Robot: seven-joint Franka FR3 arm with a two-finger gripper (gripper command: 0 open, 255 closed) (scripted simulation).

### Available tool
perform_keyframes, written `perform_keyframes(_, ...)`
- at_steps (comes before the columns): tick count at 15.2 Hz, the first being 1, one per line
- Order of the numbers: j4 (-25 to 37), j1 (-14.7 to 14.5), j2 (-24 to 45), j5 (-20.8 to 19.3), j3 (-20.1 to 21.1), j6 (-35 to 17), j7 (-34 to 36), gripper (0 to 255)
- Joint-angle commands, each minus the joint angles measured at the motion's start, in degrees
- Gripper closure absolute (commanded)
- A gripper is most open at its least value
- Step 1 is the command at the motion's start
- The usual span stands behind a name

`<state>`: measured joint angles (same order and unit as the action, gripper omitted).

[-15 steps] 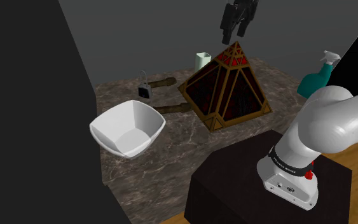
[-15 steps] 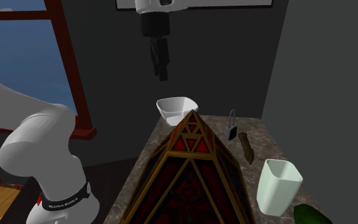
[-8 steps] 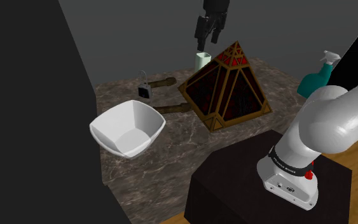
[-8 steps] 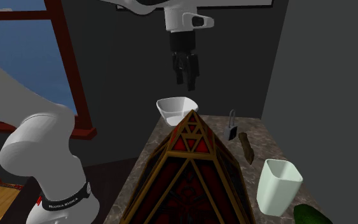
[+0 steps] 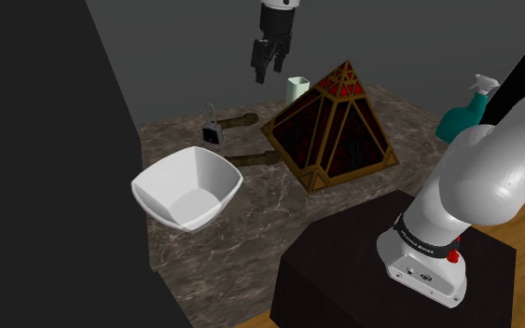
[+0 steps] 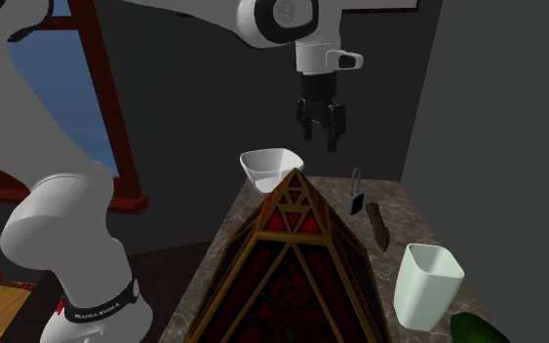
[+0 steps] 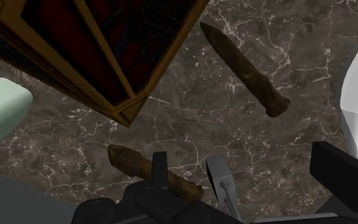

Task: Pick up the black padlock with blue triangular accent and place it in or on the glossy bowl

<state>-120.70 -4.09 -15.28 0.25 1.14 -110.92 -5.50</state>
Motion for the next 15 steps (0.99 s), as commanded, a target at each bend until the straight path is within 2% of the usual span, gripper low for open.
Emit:
perform_keyframes(1, 2.2, -0.4, 4.1, 0.4, 0.1, -2.3, -1.3, 0)
perform_keyframes(8, 13.0, -1.5, 18.4, 1.5, 0.8, -6.9, -5.4, 0)
perform_keyframes(15, 28.0, -2.6, 33.4, 2.0, 2.2, -8.0, -8.9, 0)
